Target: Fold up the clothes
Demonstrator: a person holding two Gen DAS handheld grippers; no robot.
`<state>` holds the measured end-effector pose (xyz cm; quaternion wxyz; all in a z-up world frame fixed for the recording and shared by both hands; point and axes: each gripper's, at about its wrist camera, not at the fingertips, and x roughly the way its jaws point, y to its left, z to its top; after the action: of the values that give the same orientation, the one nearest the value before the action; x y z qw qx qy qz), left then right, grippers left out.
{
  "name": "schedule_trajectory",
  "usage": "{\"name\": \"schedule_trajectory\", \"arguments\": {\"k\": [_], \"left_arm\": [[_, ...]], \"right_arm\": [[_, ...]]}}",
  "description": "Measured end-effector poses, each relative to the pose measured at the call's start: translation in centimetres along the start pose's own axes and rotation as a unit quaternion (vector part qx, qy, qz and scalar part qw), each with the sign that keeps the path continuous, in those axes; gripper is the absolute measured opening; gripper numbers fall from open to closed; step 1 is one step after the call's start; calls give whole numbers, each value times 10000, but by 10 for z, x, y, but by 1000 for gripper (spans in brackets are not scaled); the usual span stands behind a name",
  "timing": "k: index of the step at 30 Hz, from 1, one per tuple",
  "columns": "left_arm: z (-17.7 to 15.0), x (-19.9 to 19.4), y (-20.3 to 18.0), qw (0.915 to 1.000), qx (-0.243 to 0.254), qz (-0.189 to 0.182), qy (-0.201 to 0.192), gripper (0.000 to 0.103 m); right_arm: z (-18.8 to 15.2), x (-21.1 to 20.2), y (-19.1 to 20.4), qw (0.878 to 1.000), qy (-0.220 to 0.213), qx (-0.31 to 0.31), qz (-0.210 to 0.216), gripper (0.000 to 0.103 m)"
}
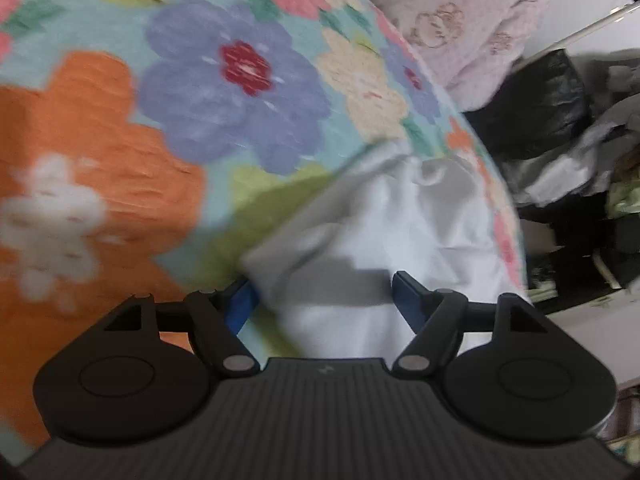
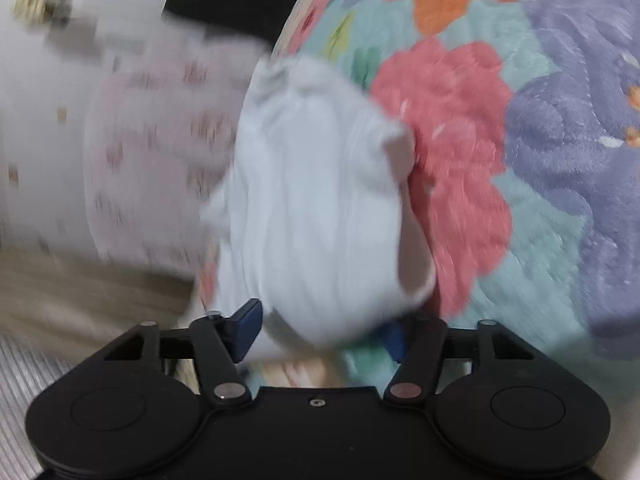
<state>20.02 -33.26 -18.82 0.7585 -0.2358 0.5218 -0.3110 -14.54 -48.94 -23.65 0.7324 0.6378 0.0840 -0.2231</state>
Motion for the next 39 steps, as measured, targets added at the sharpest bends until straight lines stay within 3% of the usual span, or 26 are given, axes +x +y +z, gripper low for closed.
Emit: {"name": "schedule_trajectory", "arguments": {"k": [1, 2, 4, 5, 6, 8, 10, 12, 14, 15, 17, 20, 25, 26, 27, 29, 31, 32, 33, 34, 36, 39], "left_arm": [[0, 5, -3, 10000, 53, -33, -18, 40], [-1, 10, -6, 9999, 108, -64, -36, 25], [0, 13, -16, 9988, 437, 210, -115, 22], [1, 11, -24, 9970, 662, 332, -210, 21], [-1, 3, -35, 9931, 997, 483, -386, 20], [-8, -14, -58, 9794, 1691, 789, -778, 19], [-18, -32, -81, 9572, 2393, 1092, -1205, 19], [-28, -62, -89, 9354, 2758, 1383, -1726, 19], [-38, -97, -84, 9246, 2794, 1495, -2116, 19], [-44, -107, -73, 9329, 2604, 1489, -1991, 19], [-58, -127, -50, 9487, 2208, 1472, -1720, 19], [-88, -111, -9, 9634, 1899, 1622, -969, 20], [-97, -104, 5, 9655, 1817, 1580, -988, 20], [-94, -104, 4, 9664, 1798, 1563, -969, 20], [-91, -105, 6, 9688, 1718, 1528, -924, 20], [-90, -105, 11, 9722, 1600, 1473, -873, 21], [-92, -105, 15, 9739, 1532, 1435, -866, 21], [-93, -105, 16, 9739, 1527, 1433, -880, 21], [-94, -103, 12, 9712, 1652, 1482, -865, 21], [-94, -102, 7, 9658, 1889, 1564, -845, 21], [-92, -103, -2, 9579, 2219, 1633, -806, 21], [-84, -110, 2, 9702, 1872, 1385, -674, 21]], "right_arm": [[2, 4, -2, 9998, -158, 132, 3, 68], [5, 7, -2, 9993, -305, 229, -7, 68], [15, 17, 17, 9985, -356, -306, -298, 66], [20, 22, 26, 9966, -381, -573, -443, 50], [25, 27, 36, 9939, -405, -839, -588, 25], [33, 31, 61, 9840, -515, -1569, -668, 22], [38, 29, 86, 9705, -575, -2296, -452, 21], [44, 27, 106, 9564, -534, -2870, -127, 20], [50, 28, 110, 9471, -30, -3191, 352, 20], [51, 29, 109, 9414, 258, -3317, 556, 19], [46, 30, 94, 9401, 510, -3333, 510, 19], [31, 39, 59, 9474, 593, -3138, -183, 20], [12, 26, 46, 9459, 209, -3185, -573, 27], [10, 24, 50, 9438, 127, -3218, -741, 33], [9, 22, 55, 9419, 45, -3235, -906, 46], [3, 9, 57, 9474, -110, -2970, -1187, 53], [-3, -8, 51, 9536, -134, -2823, -1038, 53], [-6, -15, 48, 9562, -147, -2759, -966, 50], [-8, -13, 49, 9556, -171, -2794, -922, 25], [-10, -12, 50, 9547, -201, -2837, -875, 16], [-9, -18, 57, 9473, -406, -3099, -700, 9], [-9, -26, 77, 9228, -647, -3740, -660, 7]]}}
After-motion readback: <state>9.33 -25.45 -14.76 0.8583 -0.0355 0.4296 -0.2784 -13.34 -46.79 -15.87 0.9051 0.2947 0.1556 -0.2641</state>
